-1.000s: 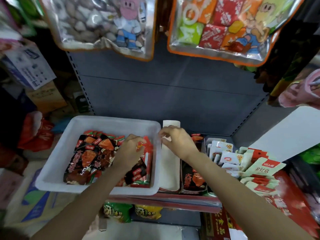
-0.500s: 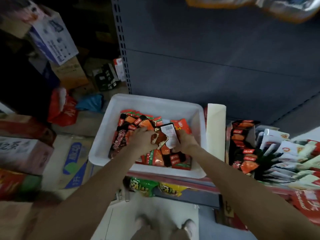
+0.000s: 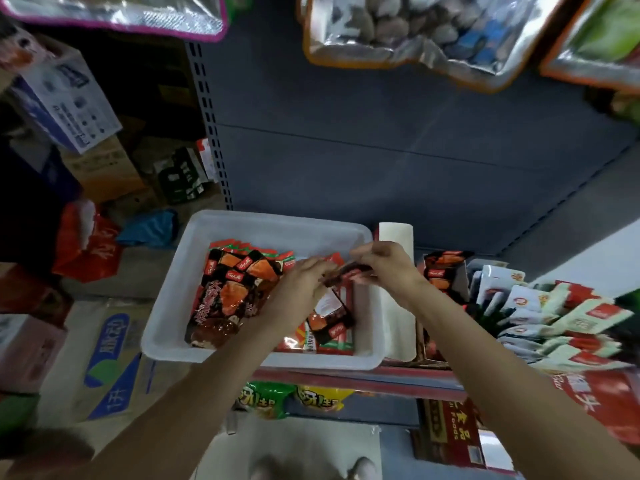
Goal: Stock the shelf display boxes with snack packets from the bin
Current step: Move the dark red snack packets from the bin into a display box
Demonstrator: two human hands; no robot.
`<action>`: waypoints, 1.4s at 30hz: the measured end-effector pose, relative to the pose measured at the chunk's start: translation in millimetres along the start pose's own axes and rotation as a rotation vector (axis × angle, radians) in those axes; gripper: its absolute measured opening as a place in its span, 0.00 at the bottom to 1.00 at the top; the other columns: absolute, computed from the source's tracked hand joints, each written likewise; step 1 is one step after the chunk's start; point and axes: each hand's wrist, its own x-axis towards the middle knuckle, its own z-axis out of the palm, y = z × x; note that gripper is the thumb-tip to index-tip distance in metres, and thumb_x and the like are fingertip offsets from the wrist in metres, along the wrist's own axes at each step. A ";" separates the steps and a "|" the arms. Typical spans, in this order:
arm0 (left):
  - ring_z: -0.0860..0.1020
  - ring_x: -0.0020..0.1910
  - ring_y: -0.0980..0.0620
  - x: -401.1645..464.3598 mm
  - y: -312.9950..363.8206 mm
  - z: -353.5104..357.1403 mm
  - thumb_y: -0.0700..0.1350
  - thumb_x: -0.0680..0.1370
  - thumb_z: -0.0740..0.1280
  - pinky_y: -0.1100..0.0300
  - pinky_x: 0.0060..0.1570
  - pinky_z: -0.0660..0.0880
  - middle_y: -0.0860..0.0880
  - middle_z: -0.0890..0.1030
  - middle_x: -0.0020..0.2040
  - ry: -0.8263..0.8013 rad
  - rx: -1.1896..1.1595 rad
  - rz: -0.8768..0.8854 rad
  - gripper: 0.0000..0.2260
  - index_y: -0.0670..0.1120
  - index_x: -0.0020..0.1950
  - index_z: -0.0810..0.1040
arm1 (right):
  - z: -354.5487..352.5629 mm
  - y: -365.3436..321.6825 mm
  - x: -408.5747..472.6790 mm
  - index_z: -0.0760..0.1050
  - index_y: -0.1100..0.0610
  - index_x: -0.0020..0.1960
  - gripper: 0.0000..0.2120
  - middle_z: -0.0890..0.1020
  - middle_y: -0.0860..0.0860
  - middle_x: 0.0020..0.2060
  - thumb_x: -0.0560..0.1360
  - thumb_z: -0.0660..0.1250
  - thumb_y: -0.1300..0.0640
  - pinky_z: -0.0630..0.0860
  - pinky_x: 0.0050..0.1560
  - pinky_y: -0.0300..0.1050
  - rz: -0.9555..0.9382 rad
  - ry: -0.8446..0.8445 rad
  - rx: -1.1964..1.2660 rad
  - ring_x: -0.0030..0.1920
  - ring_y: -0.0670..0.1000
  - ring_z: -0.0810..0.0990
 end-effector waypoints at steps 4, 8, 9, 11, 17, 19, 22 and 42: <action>0.78 0.41 0.47 23.9 34.3 1.2 0.43 0.79 0.64 0.56 0.39 0.69 0.44 0.80 0.41 0.204 -0.031 -0.016 0.07 0.40 0.46 0.77 | -39.0 -8.8 -16.8 0.76 0.55 0.48 0.10 0.79 0.50 0.39 0.80 0.60 0.51 0.76 0.43 0.41 -0.112 0.035 -0.136 0.40 0.46 0.78; 0.76 0.33 0.48 44.7 70.3 11.0 0.46 0.77 0.67 0.53 0.35 0.69 0.47 0.77 0.31 0.161 -0.154 0.014 0.13 0.38 0.39 0.73 | -85.9 -8.2 -36.3 0.75 0.48 0.38 0.09 0.78 0.43 0.32 0.76 0.67 0.55 0.71 0.40 0.31 -0.439 0.121 -0.376 0.35 0.37 0.76; 0.77 0.34 0.48 49.5 80.8 17.0 0.46 0.77 0.67 0.54 0.37 0.71 0.45 0.78 0.32 0.136 -0.179 0.027 0.13 0.37 0.41 0.74 | -98.7 -6.7 -38.8 0.75 0.50 0.36 0.09 0.78 0.46 0.30 0.75 0.68 0.56 0.73 0.38 0.36 -0.455 0.179 -0.409 0.33 0.40 0.76; 0.78 0.35 0.51 57.8 100.9 30.0 0.46 0.76 0.68 0.60 0.37 0.71 0.47 0.80 0.34 0.106 -0.219 0.047 0.12 0.37 0.41 0.75 | -124.1 -2.0 -41.2 0.76 0.58 0.37 0.10 0.79 0.54 0.30 0.75 0.68 0.56 0.74 0.39 0.49 -0.462 0.289 -0.462 0.33 0.55 0.77; 0.73 0.59 0.48 78.6 116.5 75.4 0.41 0.77 0.64 0.64 0.59 0.66 0.45 0.73 0.58 -0.054 0.050 0.078 0.10 0.44 0.57 0.80 | -185.5 5.6 -50.3 0.77 0.66 0.41 0.11 0.77 0.56 0.30 0.76 0.67 0.58 0.66 0.33 0.34 -0.468 0.533 -0.528 0.30 0.52 0.72; 0.67 0.65 0.48 80.8 120.6 86.0 0.43 0.78 0.62 0.58 0.64 0.66 0.46 0.68 0.64 -0.106 0.194 0.077 0.15 0.48 0.64 0.76 | -197.9 12.4 -45.8 0.79 0.66 0.42 0.11 0.79 0.59 0.32 0.76 0.67 0.58 0.70 0.36 0.42 -0.456 0.562 -0.523 0.33 0.60 0.77; 0.61 0.69 0.48 85.6 128.1 95.1 0.47 0.79 0.61 0.51 0.66 0.64 0.46 0.62 0.69 -0.142 0.368 0.061 0.19 0.50 0.71 0.69 | -203.1 17.4 -40.7 0.80 0.65 0.43 0.10 0.81 0.61 0.33 0.76 0.67 0.58 0.71 0.40 0.49 -0.483 0.596 -0.508 0.37 0.63 0.79; 0.68 0.64 0.49 98.4 122.7 115.2 0.43 0.77 0.66 0.54 0.60 0.64 0.47 0.68 0.65 -0.034 0.294 0.014 0.10 0.47 0.58 0.78 | -194.3 33.4 -26.4 0.83 0.60 0.49 0.08 0.85 0.54 0.44 0.74 0.67 0.63 0.69 0.48 0.23 -0.808 0.595 -0.559 0.44 0.44 0.78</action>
